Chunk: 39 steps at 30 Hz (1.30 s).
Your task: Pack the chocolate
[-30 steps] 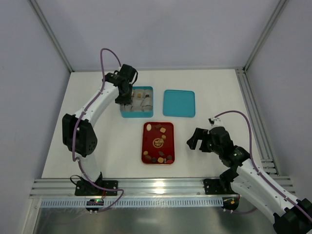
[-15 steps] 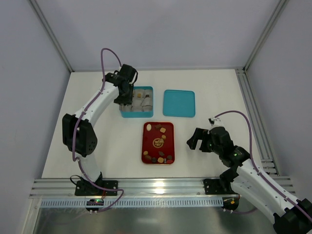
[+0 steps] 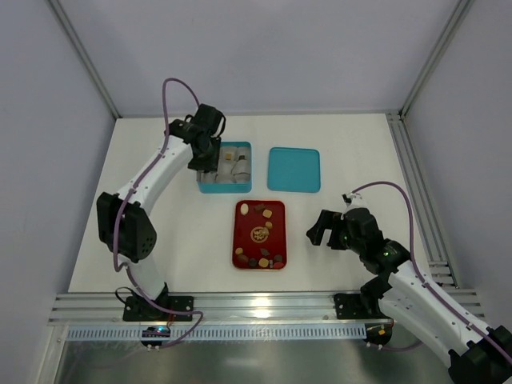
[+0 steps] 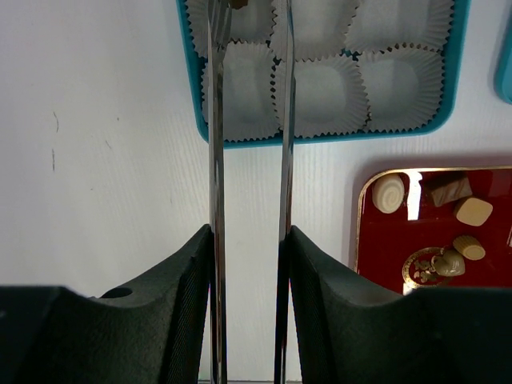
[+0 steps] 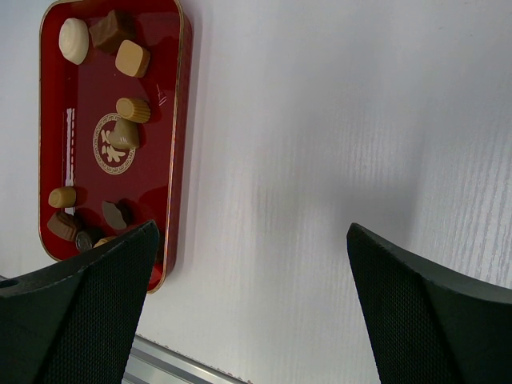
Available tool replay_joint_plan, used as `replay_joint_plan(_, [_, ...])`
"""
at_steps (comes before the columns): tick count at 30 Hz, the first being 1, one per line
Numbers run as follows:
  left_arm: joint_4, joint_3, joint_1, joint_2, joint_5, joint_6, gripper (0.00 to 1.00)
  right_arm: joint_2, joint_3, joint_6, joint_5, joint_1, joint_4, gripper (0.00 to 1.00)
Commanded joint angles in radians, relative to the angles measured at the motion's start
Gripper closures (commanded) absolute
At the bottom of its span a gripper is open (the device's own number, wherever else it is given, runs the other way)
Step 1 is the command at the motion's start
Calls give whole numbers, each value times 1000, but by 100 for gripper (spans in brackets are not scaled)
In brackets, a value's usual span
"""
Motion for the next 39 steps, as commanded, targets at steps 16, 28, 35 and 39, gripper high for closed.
replay_joint_plan(16, [-31, -187, -275, -338, 37, -84, 59, 3, 41, 3, 6, 3, 25, 0])
replay_joint_plan(28, [-7, -331, -418, -378, 16, -165, 59, 1, 31, 5, 6, 4, 25, 1])
replay_joint_plan(35, [0, -354, -433, -358, -9, -175, 59, 0, 24, 6, 8, 4, 31, 0])
replay_joint_plan(39, [13, -368, -437, -339, -15, -172, 59, 1, 21, 6, 8, 4, 31, 0])
